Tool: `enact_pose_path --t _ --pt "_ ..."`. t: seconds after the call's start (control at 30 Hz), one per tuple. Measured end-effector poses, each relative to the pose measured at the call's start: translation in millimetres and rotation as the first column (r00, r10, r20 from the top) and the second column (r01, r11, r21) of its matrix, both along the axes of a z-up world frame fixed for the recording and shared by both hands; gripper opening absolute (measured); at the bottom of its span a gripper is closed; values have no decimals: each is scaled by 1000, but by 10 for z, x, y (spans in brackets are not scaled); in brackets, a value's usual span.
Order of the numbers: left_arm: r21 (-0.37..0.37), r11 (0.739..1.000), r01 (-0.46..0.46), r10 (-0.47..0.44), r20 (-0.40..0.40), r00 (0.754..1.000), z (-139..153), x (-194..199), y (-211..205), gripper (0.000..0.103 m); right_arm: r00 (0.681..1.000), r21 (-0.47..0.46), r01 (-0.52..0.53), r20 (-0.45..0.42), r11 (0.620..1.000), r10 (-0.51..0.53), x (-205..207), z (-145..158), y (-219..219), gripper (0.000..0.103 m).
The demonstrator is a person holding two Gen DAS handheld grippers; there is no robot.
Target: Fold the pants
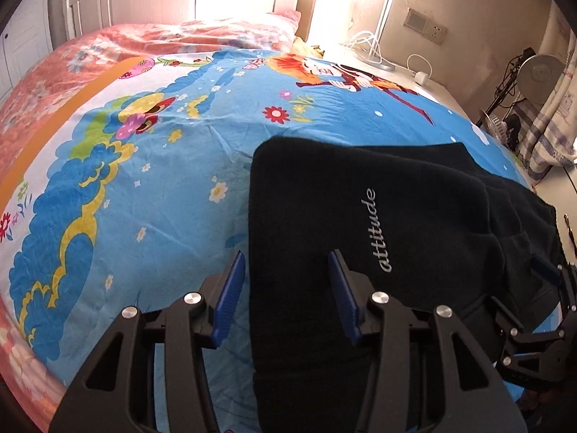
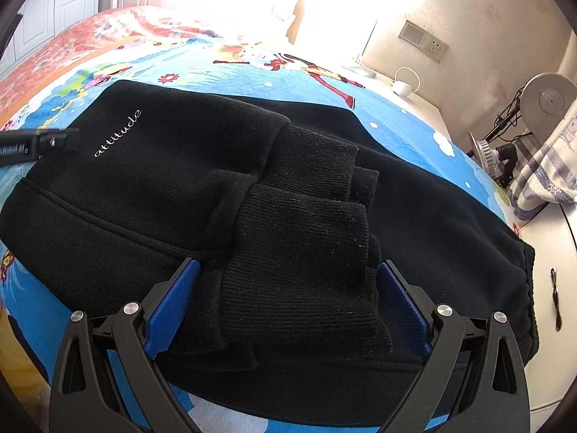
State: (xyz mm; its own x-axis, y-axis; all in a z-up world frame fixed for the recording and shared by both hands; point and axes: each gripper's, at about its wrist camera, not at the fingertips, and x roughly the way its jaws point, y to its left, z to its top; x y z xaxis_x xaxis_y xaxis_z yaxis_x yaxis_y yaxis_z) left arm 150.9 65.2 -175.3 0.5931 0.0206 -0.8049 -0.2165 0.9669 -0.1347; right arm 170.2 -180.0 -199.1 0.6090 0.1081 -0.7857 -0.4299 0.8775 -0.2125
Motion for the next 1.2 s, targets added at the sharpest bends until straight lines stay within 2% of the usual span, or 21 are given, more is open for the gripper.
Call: enact_pose_path --t 0.07,0.1,0.13,0.2,0.23,0.33,0.4,0.47,0.53,0.6,0.7,0.77,0.8,0.87,0.93,1.0,1.1,1.2 --pt "-34 997 67 -66 33 997 127 195 23 44 1000 28 7 -24 1000 -7 35 -5 -32 94" --pt "-42 994 97 -96 19 995 129 327 17 44 1000 33 7 -29 999 -6 40 -5 -38 94" --pt "-14 994 105 -105 -13 994 94 483 3 44 1000 34 5 -30 999 -4 41 -3 -39 94" --pt "47 995 92 -88 -81 993 -44 770 15 44 1000 34 5 -26 999 -4 29 -4 -34 94" --pt "58 996 74 -69 -84 994 -78 866 39 54 1000 35 6 -24 999 -5 25 -4 -34 94" --pt "24 1000 14 -12 -87 996 -33 967 137 56 1000 41 7 -26 999 -6 24 -3 -42 94" --pt "13 1000 -20 20 -50 999 76 851 157 54 999 54 9 -33 999 -8 34 -5 -62 94" --pt "-41 999 -28 28 5 1000 184 610 136 54 999 63 10 -37 998 -8 38 -11 -72 94" --pt "-65 997 -38 40 37 999 222 314 52 54 999 67 12 -37 998 -9 37 -11 -76 94" --pt "-84 995 -45 50 53 997 198 -4 -63 54 999 68 13 -34 998 -11 31 -11 -76 94" --pt "-80 990 -118 123 55 991 91 -446 -155 54 999 70 16 -33 997 -13 25 -14 -77 94" --pt "-118 984 -136 141 36 989 -48 -614 -180 54 999 71 17 -31 997 -15 23 -16 -76 94" --pt "-147 982 -116 121 28 992 -139 -643 -196 53 999 71 19 -31 997 -17 25 -16 -74 94" --pt "-157 981 -113 120 37 992 -238 -668 -190 56 999 71 19 -32 997 -17 25 -16 -81 94" --pt "-203 972 -116 125 34 992 -261 -663 -138 56 999 77 22 -39 997 -19 38 -6 -94 94" --pt "-216 970 -112 121 30 992 -278 -656 -122 56 998 96 28 -62 995 -22 72 60 -125 94" --pt "-214 971 -107 118 41 992 -286 -673 -133 56 999 154 19 -29 988 -15 150 304 -174 85" --pt "-258 960 -111 126 43 991 -310 -681 -93 56 999 202 31 -29 979 -25 388 483 -175 73"
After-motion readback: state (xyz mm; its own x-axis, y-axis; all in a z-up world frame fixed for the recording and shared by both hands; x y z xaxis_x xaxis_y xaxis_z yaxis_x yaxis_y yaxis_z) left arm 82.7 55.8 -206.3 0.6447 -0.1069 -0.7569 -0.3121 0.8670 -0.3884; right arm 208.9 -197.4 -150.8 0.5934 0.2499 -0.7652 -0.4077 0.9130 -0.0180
